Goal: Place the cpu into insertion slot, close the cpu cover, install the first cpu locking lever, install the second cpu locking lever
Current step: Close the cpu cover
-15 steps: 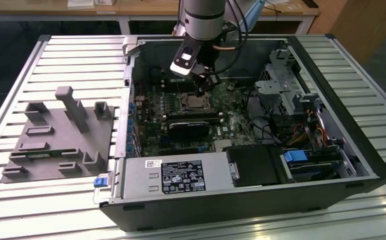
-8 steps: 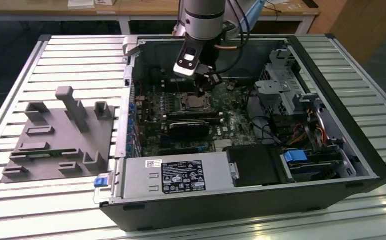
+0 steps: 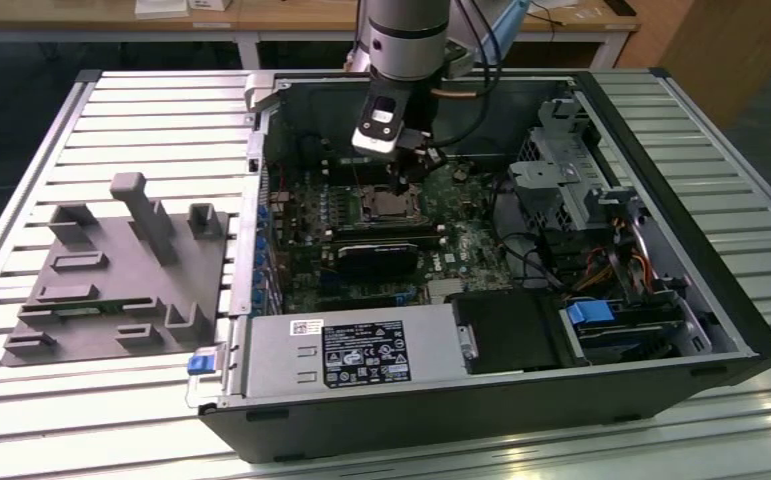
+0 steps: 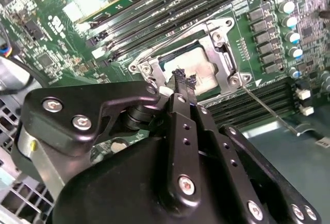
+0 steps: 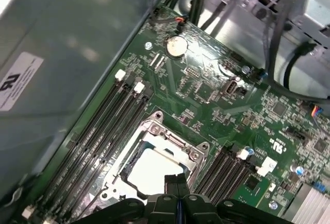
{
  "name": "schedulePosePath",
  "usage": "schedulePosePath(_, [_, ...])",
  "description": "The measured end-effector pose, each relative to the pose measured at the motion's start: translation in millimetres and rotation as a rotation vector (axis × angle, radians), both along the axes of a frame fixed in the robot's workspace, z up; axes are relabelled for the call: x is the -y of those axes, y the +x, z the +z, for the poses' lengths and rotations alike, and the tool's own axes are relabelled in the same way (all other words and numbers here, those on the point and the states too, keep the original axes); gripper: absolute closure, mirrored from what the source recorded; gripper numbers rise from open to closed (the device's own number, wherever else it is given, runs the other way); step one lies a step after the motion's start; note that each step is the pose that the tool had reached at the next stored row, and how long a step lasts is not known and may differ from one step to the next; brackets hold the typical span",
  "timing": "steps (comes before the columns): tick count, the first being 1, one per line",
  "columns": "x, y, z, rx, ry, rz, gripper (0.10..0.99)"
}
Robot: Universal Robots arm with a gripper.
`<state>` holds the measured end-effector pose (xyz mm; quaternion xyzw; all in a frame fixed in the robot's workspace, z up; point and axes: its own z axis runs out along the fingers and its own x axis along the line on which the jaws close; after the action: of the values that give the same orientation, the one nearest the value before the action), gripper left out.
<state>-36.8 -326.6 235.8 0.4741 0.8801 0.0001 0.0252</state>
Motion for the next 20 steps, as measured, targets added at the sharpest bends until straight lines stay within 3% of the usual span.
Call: schedulePosePath(20, [0.0,0.0,-1.9,0.0002,-0.001,0.356,0.98])
